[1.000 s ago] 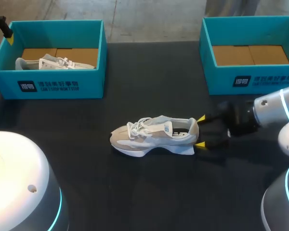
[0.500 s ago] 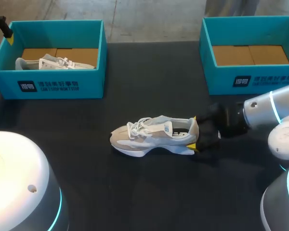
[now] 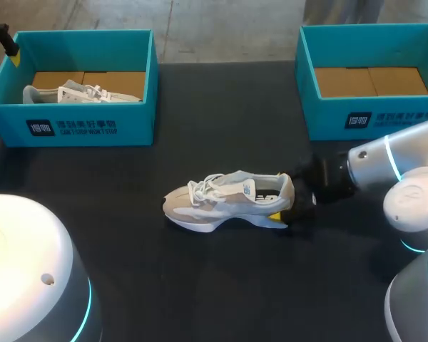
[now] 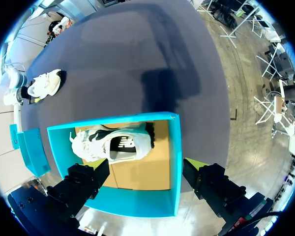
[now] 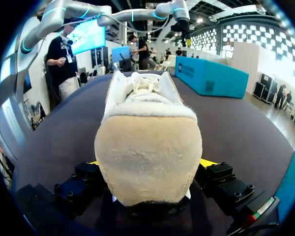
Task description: Take the shoe out of the shoebox, open the shoe tongue, remove and reinsert the insole, then place the shoe into the shoebox
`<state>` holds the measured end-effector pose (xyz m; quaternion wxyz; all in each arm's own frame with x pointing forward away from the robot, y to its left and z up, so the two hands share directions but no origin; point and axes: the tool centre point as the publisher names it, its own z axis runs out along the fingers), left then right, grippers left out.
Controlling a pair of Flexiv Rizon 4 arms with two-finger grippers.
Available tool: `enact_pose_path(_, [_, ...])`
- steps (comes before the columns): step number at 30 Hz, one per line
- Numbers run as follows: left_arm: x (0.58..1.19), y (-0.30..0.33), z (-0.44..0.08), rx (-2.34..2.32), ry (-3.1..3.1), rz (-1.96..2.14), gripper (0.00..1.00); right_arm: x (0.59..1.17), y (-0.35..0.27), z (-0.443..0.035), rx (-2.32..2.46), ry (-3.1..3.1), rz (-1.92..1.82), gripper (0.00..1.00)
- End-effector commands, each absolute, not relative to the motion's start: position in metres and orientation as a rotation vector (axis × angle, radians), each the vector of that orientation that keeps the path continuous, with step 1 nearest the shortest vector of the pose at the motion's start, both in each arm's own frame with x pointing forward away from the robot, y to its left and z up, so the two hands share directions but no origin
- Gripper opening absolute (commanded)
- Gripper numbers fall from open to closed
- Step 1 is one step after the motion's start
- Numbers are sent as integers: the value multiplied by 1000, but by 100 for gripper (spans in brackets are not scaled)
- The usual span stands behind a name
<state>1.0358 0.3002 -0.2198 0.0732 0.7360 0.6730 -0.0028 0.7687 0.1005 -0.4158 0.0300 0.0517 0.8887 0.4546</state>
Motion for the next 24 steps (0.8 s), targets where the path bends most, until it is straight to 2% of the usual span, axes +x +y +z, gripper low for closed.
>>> enact_pose_path(1, [1036, 300, -219, 2212, 2021, -6, 100, 772, 104, -419, 153, 2745, 1403, 87])
enact_pose_path(2, [1036, 300, -219, 2212, 2021, -6, 100, 772, 105, -419, 151, 2745, 1404, 59])
enact_pose_path(3, [1036, 300, -219, 2212, 2021, -6, 100, 772, 105, -419, 150, 2746, 1405, 43])
enact_pose_path(4, [1036, 300, -219, 2212, 2021, -6, 100, 772, 106, -419, 150, 2746, 1406, 37])
enact_pose_path(6, [1036, 300, -219, 2212, 2021, -6, 100, 772, 106, -420, 144, 2746, 1407, 1])
enact_pose_path(24, [1036, 300, -219, 2212, 2021, -6, 100, 771, 108, -420, 122, 2765, 1387, 0])
